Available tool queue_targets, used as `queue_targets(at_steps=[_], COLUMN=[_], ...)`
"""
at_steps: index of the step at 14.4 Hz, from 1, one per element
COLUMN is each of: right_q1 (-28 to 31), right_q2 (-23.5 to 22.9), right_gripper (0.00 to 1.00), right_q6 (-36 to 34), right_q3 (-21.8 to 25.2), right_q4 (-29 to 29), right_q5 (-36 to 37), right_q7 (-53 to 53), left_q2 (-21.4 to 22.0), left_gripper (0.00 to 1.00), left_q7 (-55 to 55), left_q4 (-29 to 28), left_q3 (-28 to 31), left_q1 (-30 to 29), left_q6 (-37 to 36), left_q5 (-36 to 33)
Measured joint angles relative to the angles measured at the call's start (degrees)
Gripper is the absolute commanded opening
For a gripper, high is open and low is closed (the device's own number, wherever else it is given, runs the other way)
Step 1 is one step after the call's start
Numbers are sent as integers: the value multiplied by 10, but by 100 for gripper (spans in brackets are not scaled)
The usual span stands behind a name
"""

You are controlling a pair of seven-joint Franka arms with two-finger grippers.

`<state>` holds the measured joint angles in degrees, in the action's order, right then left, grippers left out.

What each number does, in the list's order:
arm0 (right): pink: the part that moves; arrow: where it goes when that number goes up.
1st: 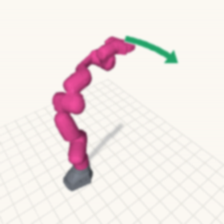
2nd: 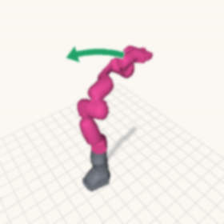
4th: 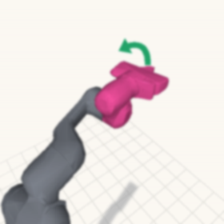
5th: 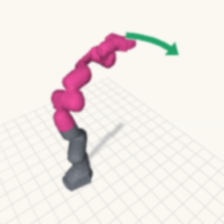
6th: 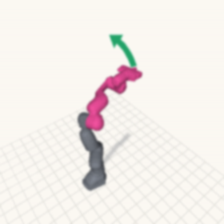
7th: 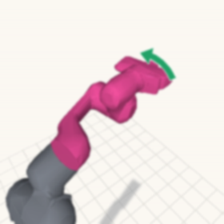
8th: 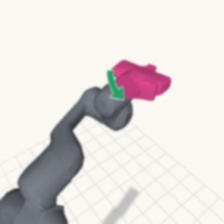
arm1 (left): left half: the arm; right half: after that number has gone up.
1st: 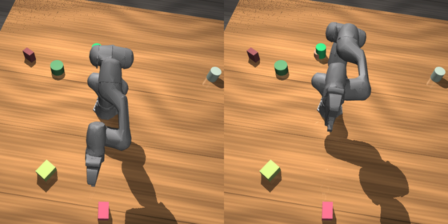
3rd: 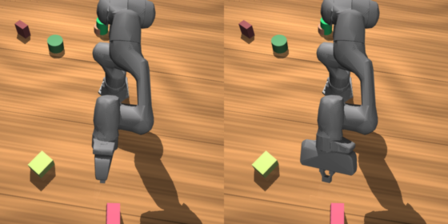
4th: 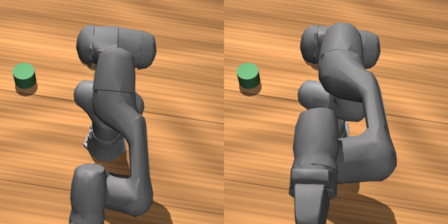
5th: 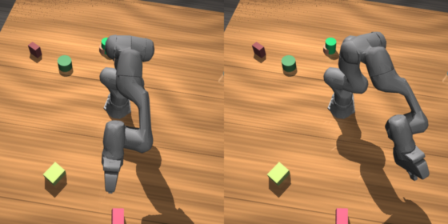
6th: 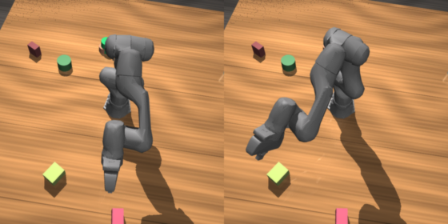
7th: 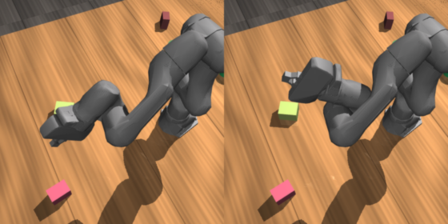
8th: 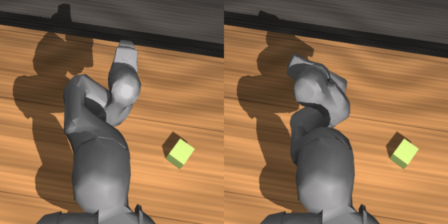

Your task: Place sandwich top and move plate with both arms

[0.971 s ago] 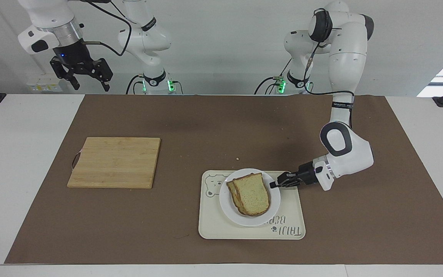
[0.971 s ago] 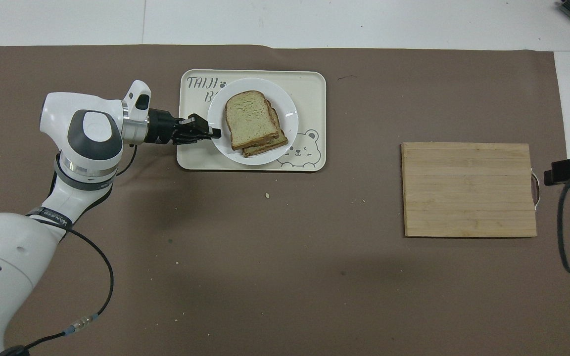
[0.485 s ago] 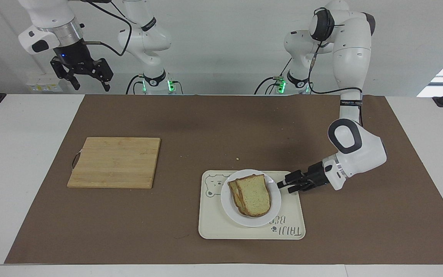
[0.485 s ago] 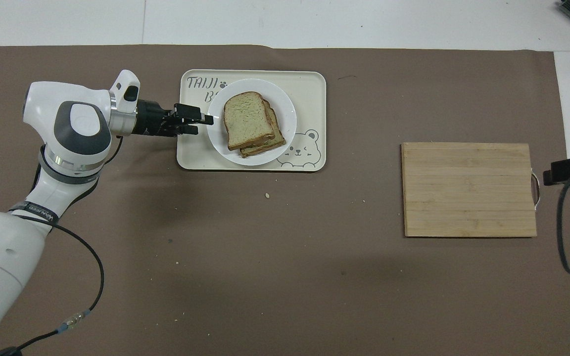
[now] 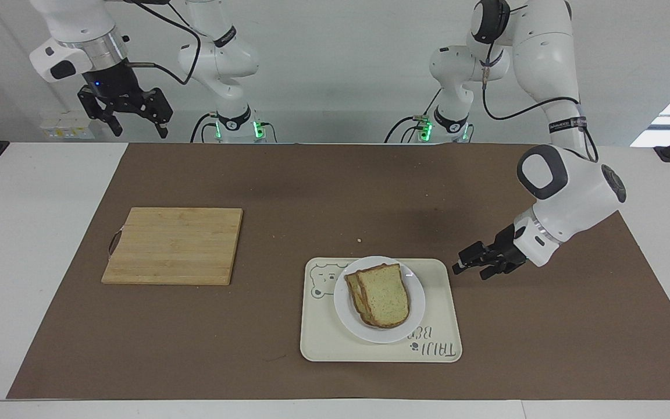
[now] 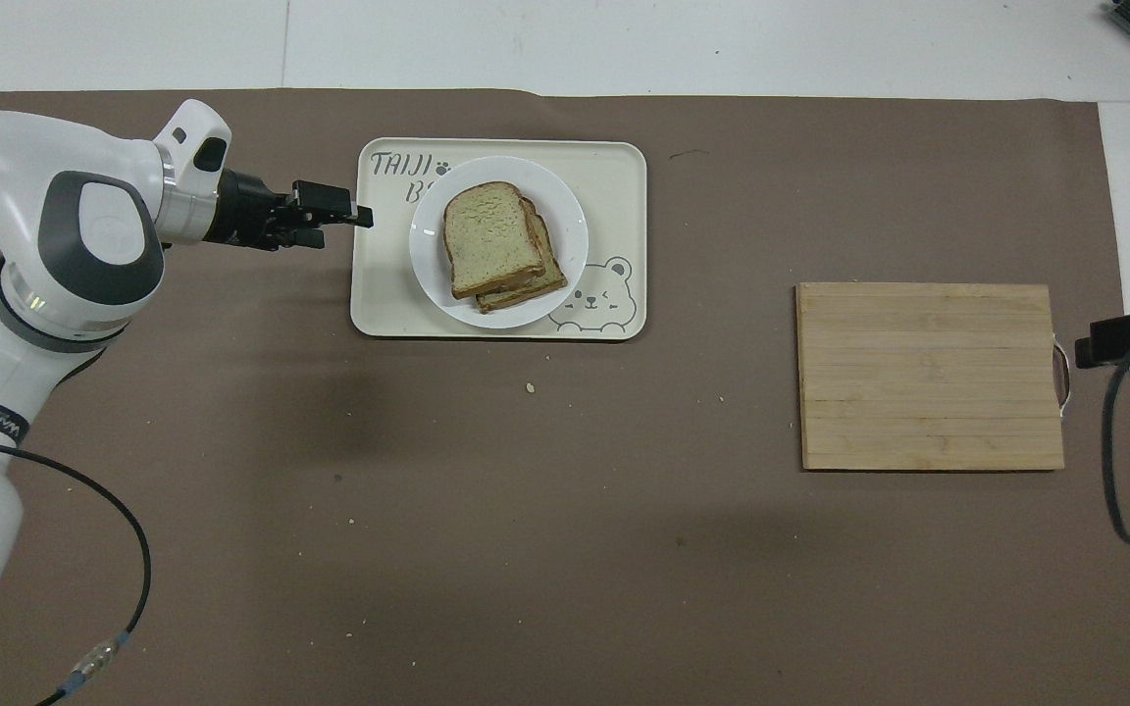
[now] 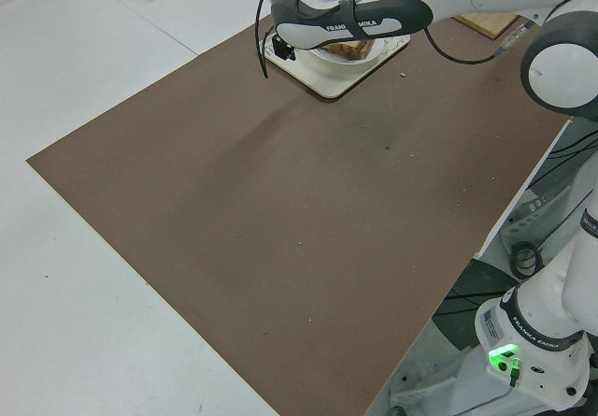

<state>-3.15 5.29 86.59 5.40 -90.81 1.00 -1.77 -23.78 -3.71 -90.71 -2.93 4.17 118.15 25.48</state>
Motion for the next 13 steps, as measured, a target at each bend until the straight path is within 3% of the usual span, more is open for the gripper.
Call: queue_targets(at_steps=[4,13], right_q1=[0,0], right_q2=[0,0], right_gripper=[100,100], right_q6=[2,3], right_q3=[0,0], right_q4=[0,0], right_q5=[0,0], right_q7=[0,0], left_q2=[46,173], left_gripper=[100,100], left_q7=[50,61], left_q4=[1,2], left_q3=[6,49], left_q1=[0,-1], left_q6=[-53,-171], left_q5=[-137,-264])
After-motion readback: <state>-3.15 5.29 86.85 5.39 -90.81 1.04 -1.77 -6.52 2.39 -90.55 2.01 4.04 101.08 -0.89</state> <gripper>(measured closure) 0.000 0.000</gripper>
